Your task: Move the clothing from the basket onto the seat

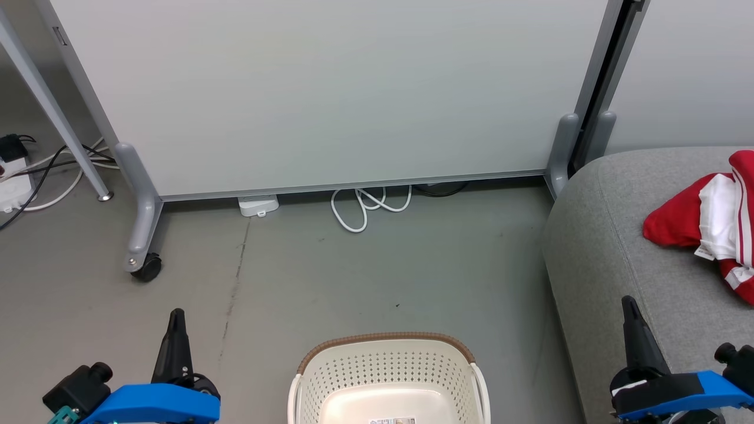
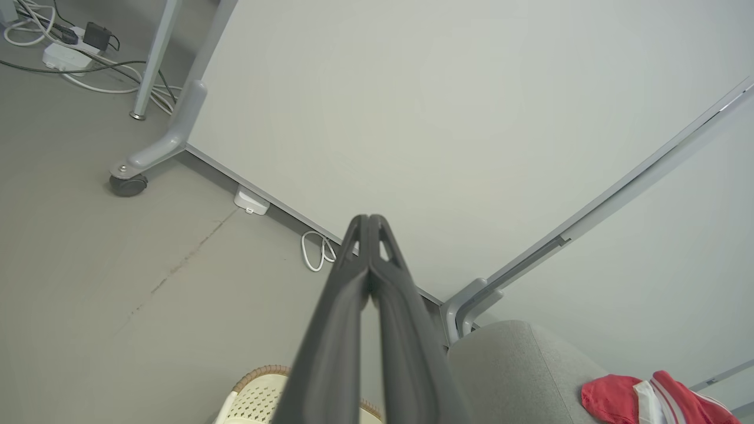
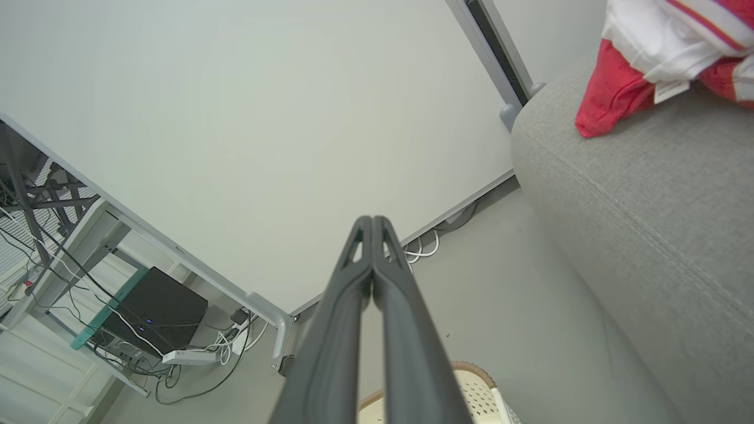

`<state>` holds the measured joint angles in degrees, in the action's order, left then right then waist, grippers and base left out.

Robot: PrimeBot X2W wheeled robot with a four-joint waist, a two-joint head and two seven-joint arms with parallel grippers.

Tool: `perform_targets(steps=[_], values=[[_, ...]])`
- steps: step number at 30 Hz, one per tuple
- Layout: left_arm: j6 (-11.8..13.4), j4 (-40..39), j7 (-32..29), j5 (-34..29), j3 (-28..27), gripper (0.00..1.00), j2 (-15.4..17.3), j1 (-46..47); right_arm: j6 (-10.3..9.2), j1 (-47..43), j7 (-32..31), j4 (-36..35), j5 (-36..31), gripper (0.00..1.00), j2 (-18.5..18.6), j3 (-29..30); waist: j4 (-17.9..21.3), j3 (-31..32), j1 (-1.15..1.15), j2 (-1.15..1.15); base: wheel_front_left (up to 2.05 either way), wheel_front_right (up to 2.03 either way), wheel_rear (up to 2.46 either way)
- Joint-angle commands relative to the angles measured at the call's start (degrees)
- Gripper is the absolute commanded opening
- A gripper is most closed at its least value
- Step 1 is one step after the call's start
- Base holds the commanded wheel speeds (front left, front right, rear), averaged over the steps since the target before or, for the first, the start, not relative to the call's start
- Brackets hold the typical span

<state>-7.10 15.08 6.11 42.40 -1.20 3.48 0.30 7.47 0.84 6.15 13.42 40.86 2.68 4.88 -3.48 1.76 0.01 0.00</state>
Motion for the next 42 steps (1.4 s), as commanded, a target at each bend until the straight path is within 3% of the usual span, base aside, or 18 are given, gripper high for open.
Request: perform_targets(steps=[1, 42], values=[[-0.2, -0.9, -0.3, 1.8, -0.5, 0.00, 0.2, 2.0, 0.02, 1.8, -0.4, -0.7, 1.9, 0.00, 0.2, 0.2, 0.0, 0.0, -0.01, 0.00, 0.00, 0.00, 0.00], [-0.4, -1.1, -7.3, 28.6, -3.3, 0.00, -0.2, 4.4, 0.04, 4.1, -7.3, 0.0, 29.5, 0.00, 0.3, 1.0, 1.6, -0.9, -0.01, 0.00, 0.00, 0.00, 0.00]])
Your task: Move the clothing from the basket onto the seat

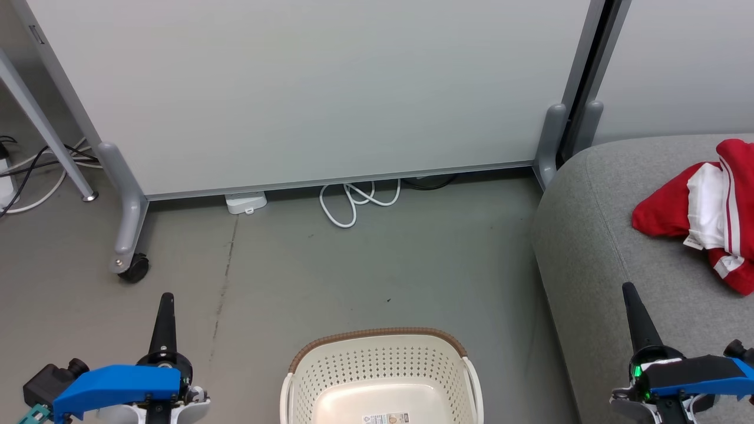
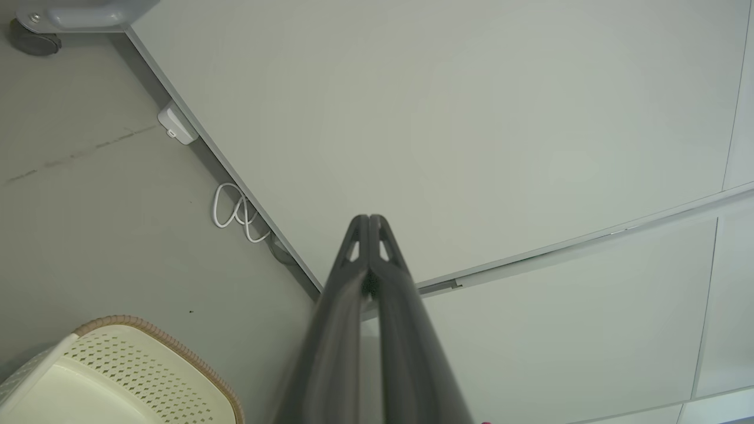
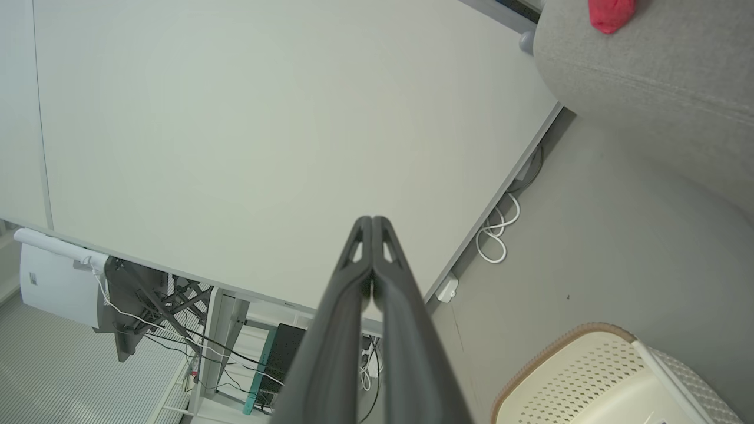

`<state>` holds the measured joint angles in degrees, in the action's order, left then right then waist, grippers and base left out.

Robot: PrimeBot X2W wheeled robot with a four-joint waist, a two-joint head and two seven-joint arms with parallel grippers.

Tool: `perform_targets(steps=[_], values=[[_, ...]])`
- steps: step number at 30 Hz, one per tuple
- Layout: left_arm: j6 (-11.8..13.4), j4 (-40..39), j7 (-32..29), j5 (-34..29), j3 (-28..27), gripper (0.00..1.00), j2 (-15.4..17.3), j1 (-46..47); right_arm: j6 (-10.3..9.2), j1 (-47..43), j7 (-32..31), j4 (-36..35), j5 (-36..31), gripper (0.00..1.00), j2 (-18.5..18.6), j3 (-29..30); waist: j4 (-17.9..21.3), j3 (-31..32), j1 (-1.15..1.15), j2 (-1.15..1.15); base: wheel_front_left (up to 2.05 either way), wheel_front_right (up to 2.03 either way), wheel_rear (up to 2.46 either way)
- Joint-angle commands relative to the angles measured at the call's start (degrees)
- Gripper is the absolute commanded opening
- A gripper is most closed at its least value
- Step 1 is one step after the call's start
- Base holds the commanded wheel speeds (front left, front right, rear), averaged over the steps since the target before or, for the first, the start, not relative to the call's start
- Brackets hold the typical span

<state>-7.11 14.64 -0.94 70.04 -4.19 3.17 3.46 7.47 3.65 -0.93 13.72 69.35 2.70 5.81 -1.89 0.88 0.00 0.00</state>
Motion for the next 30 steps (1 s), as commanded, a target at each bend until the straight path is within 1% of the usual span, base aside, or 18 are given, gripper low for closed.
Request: perform_targets(steps=[1, 30], values=[[-0.4, -0.7, -0.4, 1.6, -0.3, 0.00, 0.1, 1.3, 0.03, 1.3, -0.4, -0.3, 1.6, 0.00, 0.3, 0.1, 0.1, 0.0, 0.00, 0.00, 0.00, 0.00, 0.00], [-0.6, -0.7, -4.0, 15.3, -1.8, 0.00, -0.2, 2.6, 0.05, 2.4, -4.0, 0.1, 15.8, 0.00, 0.3, 0.6, 1.2, -0.7, 0.00, 0.00, 0.00, 0.00, 0.00]])
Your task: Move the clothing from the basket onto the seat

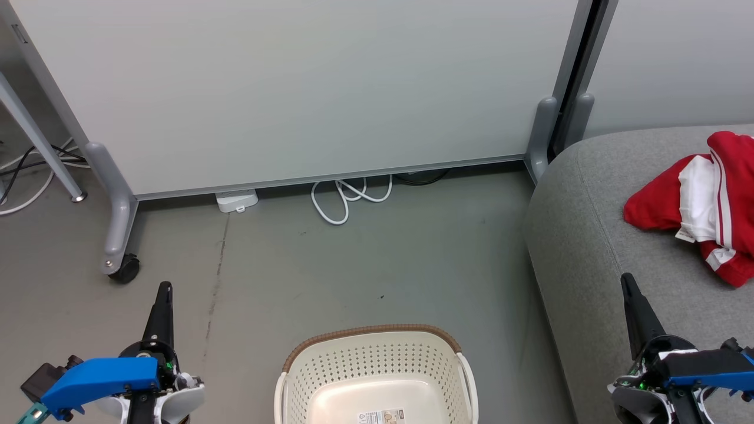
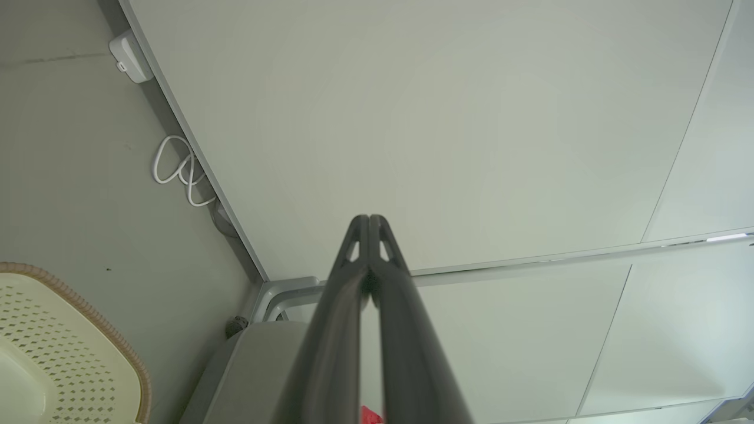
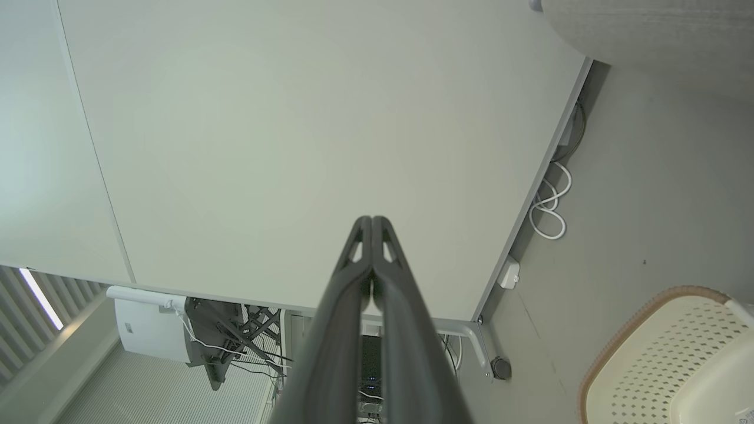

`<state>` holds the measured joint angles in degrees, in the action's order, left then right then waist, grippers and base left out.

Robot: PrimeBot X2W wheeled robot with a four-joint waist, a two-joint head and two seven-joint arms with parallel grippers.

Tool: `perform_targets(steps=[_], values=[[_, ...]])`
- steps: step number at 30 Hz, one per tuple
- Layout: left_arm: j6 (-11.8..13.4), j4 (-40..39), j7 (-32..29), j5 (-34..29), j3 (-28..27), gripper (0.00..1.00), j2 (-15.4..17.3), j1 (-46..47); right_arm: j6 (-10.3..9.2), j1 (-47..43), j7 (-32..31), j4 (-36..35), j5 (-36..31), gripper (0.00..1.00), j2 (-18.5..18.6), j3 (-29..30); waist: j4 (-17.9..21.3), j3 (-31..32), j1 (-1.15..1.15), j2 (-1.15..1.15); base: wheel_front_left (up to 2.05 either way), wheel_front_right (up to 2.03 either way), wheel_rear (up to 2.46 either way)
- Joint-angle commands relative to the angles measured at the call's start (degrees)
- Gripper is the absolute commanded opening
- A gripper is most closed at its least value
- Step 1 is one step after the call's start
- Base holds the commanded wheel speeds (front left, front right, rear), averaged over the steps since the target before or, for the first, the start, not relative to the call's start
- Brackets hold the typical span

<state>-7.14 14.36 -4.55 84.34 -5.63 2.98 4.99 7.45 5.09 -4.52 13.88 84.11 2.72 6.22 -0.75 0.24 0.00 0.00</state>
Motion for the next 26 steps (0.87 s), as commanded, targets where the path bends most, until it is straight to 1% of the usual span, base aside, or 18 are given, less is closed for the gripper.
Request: perform_targets(steps=[1, 18, 26], values=[[-0.5, -0.4, -0.4, 1.4, -0.4, 0.00, 0.0, 1.1, 0.06, 1.0, -0.5, 0.0, 1.5, 0.00, 0.3, 0.2, 0.1, 0.0, 0.00, 0.00, 0.00, 0.00, 0.00], [-0.4, -0.4, -2.1, 8.1, -1.1, 0.00, -0.1, 1.6, 0.06, 1.5, -2.2, 0.2, 8.4, 0.00, 0.3, 0.4, 0.7, -0.4, 0.00, 0.00, 0.00, 0.00, 0.00], [-0.5, -0.4, -2.2, 8.1, -1.0, 0.00, -0.1, 1.6, 0.06, 1.5, -2.2, 0.2, 8.4, 0.00, 0.3, 0.4, 0.8, -0.4, 0.00, 0.00, 0.00, 0.00, 0.00]])
